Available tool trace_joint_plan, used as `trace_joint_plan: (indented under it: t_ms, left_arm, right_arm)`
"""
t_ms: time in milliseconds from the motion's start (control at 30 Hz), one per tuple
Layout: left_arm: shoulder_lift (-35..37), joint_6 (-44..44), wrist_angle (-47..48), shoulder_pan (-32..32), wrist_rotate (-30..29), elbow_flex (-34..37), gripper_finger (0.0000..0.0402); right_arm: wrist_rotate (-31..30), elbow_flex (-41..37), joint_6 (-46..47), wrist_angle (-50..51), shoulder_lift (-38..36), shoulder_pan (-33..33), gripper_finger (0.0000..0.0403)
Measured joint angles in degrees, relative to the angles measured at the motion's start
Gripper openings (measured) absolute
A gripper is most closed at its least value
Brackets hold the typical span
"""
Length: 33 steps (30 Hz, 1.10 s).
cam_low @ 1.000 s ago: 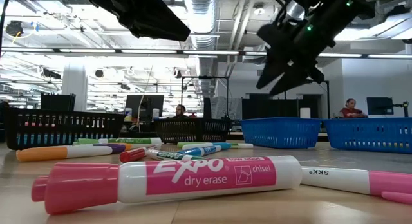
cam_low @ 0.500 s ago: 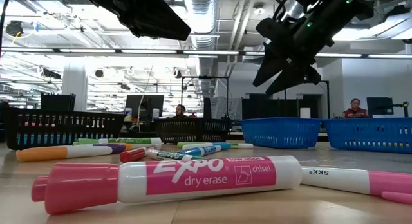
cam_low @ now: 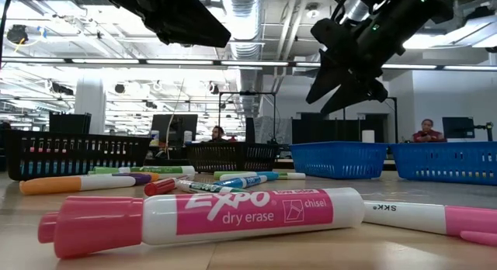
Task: Pick & Place Markers
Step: Put the large pink marker into the left blue bin
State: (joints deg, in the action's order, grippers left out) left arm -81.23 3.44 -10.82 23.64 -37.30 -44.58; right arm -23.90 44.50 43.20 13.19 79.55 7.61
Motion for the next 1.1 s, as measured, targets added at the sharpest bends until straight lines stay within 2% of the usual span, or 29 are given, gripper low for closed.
trace_joint_plan:
  t_ms: [367,1100]
  left_arm:
    - [0.00,0.00,-0.35,0.00,0.02,0.00,0.0155]
    - [0.00,0.00,-0.81,0.00,0.02,0.00,0.0155]
  right_arm:
    - [-0.02,0.00,1.84,-0.01,0.00,4.60,0.0218]
    - [-0.13,-0.01,3.45,-0.04,0.02,4.79,0.0218]
